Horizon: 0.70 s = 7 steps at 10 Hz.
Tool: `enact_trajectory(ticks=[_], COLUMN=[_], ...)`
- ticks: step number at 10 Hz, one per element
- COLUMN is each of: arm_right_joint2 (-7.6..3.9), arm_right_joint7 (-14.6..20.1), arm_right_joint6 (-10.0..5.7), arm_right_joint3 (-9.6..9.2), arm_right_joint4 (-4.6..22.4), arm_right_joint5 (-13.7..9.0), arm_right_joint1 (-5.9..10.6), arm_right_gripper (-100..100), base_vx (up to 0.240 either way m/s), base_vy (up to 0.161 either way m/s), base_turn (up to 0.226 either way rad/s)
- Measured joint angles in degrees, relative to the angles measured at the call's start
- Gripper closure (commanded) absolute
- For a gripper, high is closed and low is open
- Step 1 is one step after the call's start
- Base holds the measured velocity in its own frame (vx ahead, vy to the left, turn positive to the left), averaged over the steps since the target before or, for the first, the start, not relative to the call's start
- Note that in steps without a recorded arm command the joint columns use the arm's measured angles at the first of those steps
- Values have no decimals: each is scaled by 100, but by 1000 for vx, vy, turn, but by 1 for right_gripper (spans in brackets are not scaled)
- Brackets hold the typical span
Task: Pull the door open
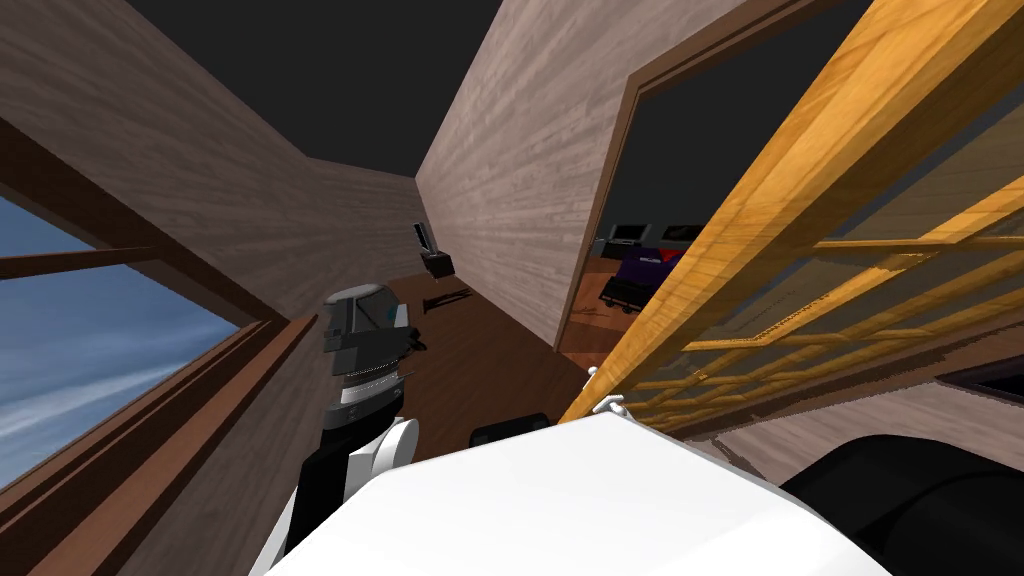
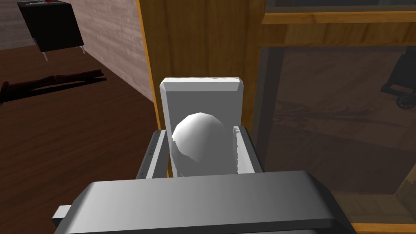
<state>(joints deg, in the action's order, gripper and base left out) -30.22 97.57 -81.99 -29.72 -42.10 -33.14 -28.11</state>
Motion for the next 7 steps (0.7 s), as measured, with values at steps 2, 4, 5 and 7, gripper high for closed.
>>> enact_trajectory(ticks=[2, 4, 5, 7], arm_right_joint2=[76, 130, 187, 259], arm_right_joint7=[12, 8, 9, 31], arm_right_joint6=[-180, -326, -427, -593], arm_right_joint3=[-36, -56, -81, -124], arm_right_joint4=[130, 220, 313, 428], arm_right_joint5=[17, 22, 36, 62], arm_right_joint1=[-71, -151, -181, -228], arm_right_gripper=[100, 100, 100, 100], base_vx=[-198, -193, -204, -223], base_vy=[-51, -48, -54, -42], base_turn=[280, 206, 172, 94])
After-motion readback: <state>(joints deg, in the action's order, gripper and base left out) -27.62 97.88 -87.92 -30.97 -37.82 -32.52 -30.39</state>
